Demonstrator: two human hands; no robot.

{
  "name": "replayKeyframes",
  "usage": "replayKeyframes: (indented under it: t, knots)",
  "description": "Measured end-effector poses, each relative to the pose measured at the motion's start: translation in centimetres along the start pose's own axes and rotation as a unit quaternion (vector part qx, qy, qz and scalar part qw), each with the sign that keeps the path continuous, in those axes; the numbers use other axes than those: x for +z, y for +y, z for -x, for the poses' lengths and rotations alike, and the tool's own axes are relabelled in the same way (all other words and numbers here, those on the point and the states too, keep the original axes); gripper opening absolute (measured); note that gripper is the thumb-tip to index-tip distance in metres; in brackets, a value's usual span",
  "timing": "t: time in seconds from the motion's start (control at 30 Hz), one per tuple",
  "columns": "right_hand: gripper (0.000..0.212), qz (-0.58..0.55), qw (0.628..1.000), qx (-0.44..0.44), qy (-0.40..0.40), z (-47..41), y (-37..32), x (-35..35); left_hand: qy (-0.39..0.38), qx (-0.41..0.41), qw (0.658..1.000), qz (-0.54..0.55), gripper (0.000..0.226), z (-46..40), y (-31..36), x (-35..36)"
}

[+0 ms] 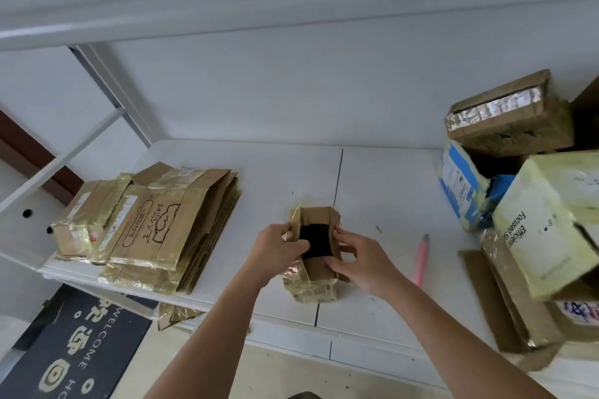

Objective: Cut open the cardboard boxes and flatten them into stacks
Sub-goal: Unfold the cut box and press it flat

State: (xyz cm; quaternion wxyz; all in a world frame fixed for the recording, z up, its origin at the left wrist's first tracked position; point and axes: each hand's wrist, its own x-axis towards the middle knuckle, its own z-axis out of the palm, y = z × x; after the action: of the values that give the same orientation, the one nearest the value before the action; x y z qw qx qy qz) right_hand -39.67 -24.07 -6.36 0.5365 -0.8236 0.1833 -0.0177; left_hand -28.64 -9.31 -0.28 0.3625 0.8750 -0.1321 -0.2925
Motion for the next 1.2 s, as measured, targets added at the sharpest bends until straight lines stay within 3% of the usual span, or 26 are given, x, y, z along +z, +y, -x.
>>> replayKeyframes:
  t: [0.1, 0.33, 0.43, 0.57, 0.73, 0.8, 0.87, 0.93, 0.97, 1.1, 1.2]
  knots:
    - [0.067, -0.013, 1.0, -0.008, -0.003, 0.0, 0.1, 0.3, -0.038, -0.01, 0.999, 0.022, 0.019, 0.3, -0.2, -0.7]
    - [0.065, -0.033, 0.999, 0.022, -0.003, 0.4, 1.4, -0.6, -0.063, -0.003, 0.992, 0.114, 0.016, 1.1, -1.1, -1.6]
    - [0.067, 0.05, 0.998, 0.034, 0.028, 0.5, 1.7, -1.7, -0.053, 0.005, 0.986, 0.157, 0.026, 0.9, -0.4, -1.2]
    - [0.097, 0.218, 0.961, -0.008, 0.168, 0.2, 0.5, -3.3, -0.048, 0.087, 0.993, 0.069, 0.033, 0.9, 2.1, -0.4]
    - [0.081, 0.362, 0.896, -0.059, 0.249, -0.1, -1.4, -5.0, 0.006, 0.222, 0.964, -0.149, 0.029, 1.2, 4.7, -0.4]
    - [0.05, 0.318, 0.917, -0.07, 0.232, 0.4, -1.6, -5.2, 0.022, 0.219, 0.962, -0.16, 0.034, 0.9, 5.0, -0.5]
    - [0.006, 0.207, 0.954, -0.046, 0.213, 1.1, -2.1, -5.2, 0.104, 0.179, 0.965, -0.159, 0.036, 0.6, 4.8, -0.4]
    - [0.027, 0.148, 0.965, -0.001, 0.214, 1.7, -2.0, -4.9, 0.203, 0.122, 0.961, -0.143, 0.034, 0.5, 3.7, -0.2]
    - [0.029, 0.127, 0.968, 0.019, 0.217, 1.9, -1.6, -4.7, 0.217, 0.096, 0.962, -0.136, 0.043, 0.4, 3.0, 0.0]
    - [0.019, 0.111, 0.967, 0.041, 0.224, 2.4, -1.2, -3.6, 0.15, 0.025, 0.988, -0.029, 0.09, 1.0, 1.0, 1.4]
    - [0.025, 0.095, 0.971, 0.038, 0.216, 2.0, -1.2, -2.8, 0.133, 0.014, 0.991, 0.005, 0.088, 1.1, 0.4, 2.9]
